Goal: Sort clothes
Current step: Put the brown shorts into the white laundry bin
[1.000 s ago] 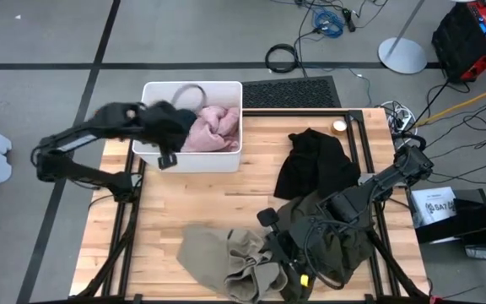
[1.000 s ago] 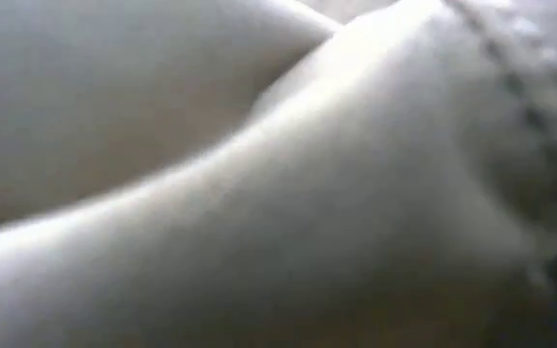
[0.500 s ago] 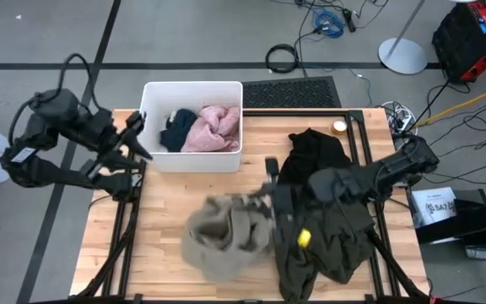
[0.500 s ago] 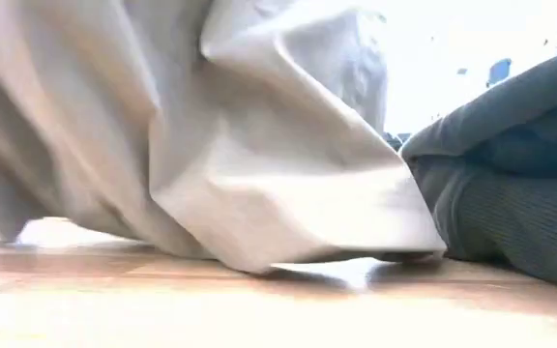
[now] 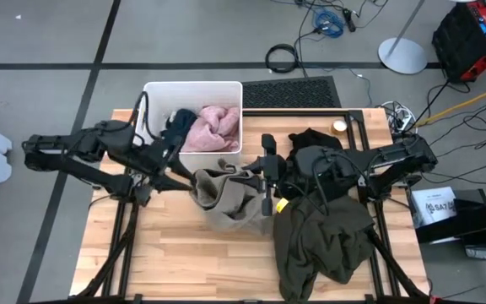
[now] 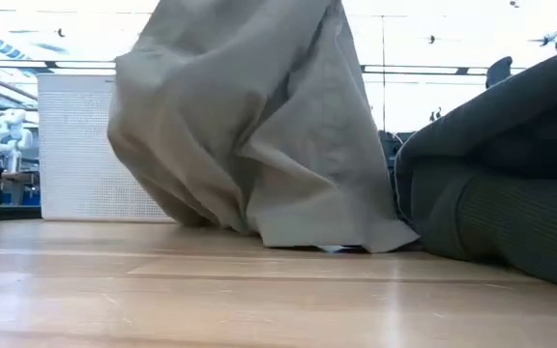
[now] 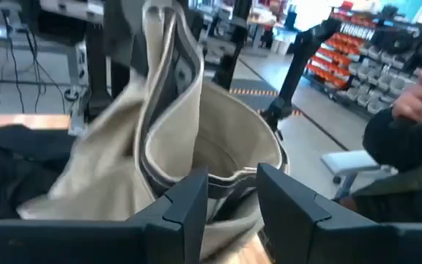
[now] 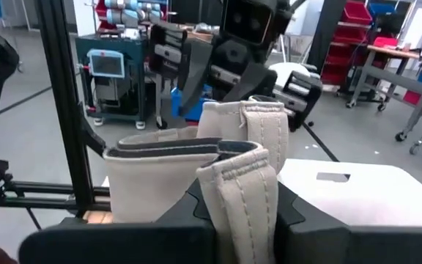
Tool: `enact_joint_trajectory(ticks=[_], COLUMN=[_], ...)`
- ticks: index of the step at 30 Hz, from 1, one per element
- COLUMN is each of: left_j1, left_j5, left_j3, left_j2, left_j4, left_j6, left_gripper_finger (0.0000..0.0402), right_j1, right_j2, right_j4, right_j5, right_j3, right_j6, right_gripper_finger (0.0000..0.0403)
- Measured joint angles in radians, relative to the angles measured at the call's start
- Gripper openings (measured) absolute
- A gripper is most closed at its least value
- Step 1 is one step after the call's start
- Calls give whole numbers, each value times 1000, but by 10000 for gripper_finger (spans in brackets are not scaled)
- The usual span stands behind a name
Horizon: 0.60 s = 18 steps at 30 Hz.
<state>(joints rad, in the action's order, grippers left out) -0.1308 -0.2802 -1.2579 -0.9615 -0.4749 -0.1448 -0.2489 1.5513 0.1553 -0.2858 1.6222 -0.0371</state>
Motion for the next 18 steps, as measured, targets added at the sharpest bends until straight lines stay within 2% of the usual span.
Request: enact_joint_trajectory(ticks=[5,12,18], left_j1=[-11,-71,-94], left_j5=[-2,-5,69], left_j3=[0,0,0], left_j2=[-33,-18,-19], left_j4=[-2,0,-11], left_j6=[18,131,146], left_gripper_finger=[128,128,128], right_j1=[0,7,7], right_j2=[1,1,1], right_j4=[11,3,-7], right_j5=[-1,-79,-76], right_j3=[0,0,0], right_j6=[1,60,58], right_gripper_finger=[34,34,34])
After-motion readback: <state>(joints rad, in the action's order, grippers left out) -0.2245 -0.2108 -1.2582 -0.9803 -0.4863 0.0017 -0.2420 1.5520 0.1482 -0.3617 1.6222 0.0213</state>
